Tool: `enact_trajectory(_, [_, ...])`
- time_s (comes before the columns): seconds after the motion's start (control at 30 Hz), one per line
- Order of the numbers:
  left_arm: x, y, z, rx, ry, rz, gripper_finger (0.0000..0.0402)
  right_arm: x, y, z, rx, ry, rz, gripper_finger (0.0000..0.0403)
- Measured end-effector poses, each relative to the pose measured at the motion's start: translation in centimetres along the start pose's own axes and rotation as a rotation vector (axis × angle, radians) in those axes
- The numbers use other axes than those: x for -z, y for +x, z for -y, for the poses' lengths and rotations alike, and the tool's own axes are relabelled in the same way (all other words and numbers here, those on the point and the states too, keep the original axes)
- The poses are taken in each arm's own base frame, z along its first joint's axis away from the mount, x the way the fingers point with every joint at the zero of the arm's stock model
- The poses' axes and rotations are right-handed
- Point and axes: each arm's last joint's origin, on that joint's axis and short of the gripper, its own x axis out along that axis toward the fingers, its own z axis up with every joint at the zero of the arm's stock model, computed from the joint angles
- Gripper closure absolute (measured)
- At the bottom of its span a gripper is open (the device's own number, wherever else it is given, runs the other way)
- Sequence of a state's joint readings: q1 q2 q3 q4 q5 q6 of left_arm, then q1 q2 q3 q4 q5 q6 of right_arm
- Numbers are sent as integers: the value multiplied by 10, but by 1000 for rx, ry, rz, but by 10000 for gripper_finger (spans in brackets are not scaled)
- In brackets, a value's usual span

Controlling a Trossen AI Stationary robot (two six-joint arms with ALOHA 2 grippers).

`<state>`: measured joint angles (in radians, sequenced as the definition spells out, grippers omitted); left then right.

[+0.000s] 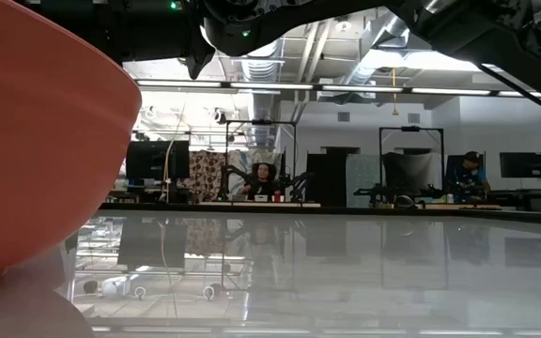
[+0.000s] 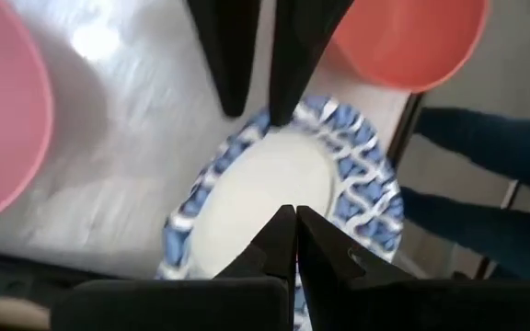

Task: Nest bowls inside each other by size order
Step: Stack the white bowl onto the stacked white bowls

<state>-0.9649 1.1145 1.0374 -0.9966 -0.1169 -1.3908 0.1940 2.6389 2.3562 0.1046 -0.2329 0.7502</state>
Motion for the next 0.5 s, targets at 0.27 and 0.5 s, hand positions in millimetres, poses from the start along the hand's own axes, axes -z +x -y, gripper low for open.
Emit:
enact_trajectory(0.27, [6, -2, -3, -45, 26, 79, 401, -23, -12, 6, -53, 7, -41, 287])
enact_trajectory(0.5, [1, -4, -5, -86, 90, 296, 401, -84, -62, -39, -59, -111, -65, 322])
